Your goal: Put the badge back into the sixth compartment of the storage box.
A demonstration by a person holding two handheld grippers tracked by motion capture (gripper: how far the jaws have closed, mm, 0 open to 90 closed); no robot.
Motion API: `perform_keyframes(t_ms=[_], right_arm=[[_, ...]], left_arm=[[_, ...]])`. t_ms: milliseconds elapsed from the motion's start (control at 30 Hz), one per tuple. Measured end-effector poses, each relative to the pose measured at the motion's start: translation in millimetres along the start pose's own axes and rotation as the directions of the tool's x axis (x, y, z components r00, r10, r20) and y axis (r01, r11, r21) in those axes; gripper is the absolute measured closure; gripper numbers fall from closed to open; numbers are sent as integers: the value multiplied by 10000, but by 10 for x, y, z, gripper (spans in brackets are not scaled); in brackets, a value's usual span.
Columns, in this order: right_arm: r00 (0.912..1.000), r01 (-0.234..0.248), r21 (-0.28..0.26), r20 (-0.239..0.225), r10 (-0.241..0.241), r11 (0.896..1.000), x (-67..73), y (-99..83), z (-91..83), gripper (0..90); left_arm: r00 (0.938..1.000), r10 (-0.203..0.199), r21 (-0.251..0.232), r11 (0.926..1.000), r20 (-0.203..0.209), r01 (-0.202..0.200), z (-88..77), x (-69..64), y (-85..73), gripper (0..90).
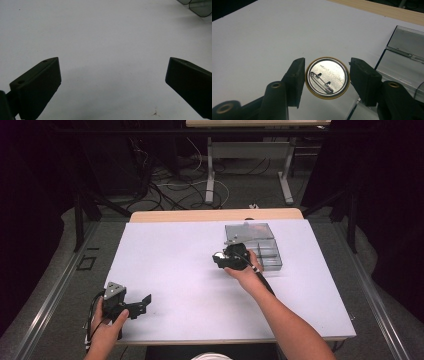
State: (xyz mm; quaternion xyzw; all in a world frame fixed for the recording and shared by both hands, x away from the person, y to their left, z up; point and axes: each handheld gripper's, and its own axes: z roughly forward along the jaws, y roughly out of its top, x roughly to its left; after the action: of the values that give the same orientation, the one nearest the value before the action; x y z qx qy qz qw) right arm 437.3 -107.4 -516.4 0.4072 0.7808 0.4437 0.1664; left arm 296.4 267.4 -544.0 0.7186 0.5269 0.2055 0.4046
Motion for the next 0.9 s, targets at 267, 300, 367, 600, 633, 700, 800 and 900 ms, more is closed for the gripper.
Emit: perform_keyframes(t_ms=[267, 300, 367, 600, 633, 700, 800, 900], right_arm=[[10000, 44, -11, 48, -44, 10000, -8, -3, 7, 466], [10000, 44, -11, 48, -44, 10000, -8, -3, 7, 466], [10000, 29, -26, 36, -29, 10000, -9, -2, 7, 465], [9999, -96, 40, 98, 95, 9999, -57, -4, -2, 465], [9999, -67, 33, 141, 67, 10000, -70, -7, -3, 465], [9998, -103, 59, 185, 102, 9999, -90, -11, -8, 466], [9996, -92, 61, 283, 91, 9999, -118, -22, -11, 465], [9995, -95, 56, 316, 94, 9999, -145, -36, -12, 465]], left_arm=[[10000, 4, 25, 10000, 6, -4, 2, 3, 0, 4], [10000, 2, 24, 10000, 4, -3, 2, 3, -1, 4], [10000, -3, 21, 10000, 2, 3, 1, 4, 0, 4], [10000, 15, 84, 10000, 37, -15, -5, 7, 2, 4], [10000, 9, 80, 10000, 23, -9, -5, 7, 2, 4], [10000, 9, 75, 10000, 20, -9, -5, 8, 2, 4], [10000, 0, 75, 10000, 18, -1, -5, 8, 2, 4], [10000, 6, 85, 10000, 21, -6, -5, 7, 3, 4]])
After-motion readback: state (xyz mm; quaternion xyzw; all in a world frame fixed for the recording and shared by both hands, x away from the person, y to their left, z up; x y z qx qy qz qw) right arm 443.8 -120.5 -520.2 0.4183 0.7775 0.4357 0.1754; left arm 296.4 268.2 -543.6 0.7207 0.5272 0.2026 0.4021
